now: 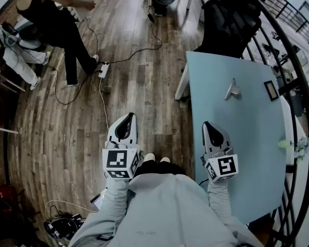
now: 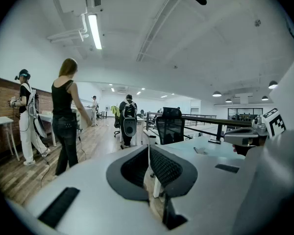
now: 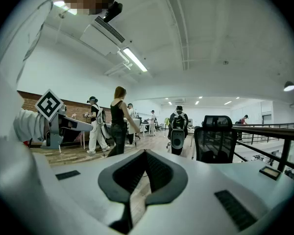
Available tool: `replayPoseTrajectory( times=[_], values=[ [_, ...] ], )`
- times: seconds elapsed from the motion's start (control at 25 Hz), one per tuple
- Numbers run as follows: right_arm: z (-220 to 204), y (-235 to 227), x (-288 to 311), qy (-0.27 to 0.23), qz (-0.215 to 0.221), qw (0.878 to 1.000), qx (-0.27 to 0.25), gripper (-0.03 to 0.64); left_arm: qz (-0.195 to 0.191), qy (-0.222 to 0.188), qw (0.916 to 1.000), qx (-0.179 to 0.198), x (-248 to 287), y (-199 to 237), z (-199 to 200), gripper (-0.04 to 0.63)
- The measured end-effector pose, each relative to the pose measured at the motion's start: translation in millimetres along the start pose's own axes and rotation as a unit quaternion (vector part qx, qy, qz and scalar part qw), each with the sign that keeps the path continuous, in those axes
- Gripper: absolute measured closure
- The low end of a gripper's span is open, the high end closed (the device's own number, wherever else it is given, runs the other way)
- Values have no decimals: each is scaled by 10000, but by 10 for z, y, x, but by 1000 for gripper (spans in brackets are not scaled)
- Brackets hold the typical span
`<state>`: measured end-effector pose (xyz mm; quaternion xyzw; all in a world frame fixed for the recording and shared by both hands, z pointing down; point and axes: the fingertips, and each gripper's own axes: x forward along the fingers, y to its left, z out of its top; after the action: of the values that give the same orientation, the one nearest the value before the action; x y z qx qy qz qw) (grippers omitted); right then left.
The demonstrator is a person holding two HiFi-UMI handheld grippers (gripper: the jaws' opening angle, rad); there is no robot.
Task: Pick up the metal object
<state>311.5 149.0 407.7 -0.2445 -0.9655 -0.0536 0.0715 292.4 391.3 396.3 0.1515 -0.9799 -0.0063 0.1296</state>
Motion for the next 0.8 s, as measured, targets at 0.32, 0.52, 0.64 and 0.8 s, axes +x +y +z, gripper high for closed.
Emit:
replayPoseTrajectory(
  times=[0.32, 0.52, 0.64, 0.8],
  values=[
    [45, 82, 113, -83, 50, 9999, -62, 594, 95, -32, 9999, 9, -24, 174, -15, 563],
    [124, 178, 274, -160, -8, 9998, -143, 594, 98, -103, 9999, 77, -49, 421, 18, 563],
    [177, 259, 384, -235, -68, 9996, -151, 594, 0, -116, 9998, 167, -34, 529, 49, 563],
    [164, 342, 576, -237, -71, 9997, -62, 593, -11, -30, 9999, 167, 59, 697, 25, 563]
  ],
)
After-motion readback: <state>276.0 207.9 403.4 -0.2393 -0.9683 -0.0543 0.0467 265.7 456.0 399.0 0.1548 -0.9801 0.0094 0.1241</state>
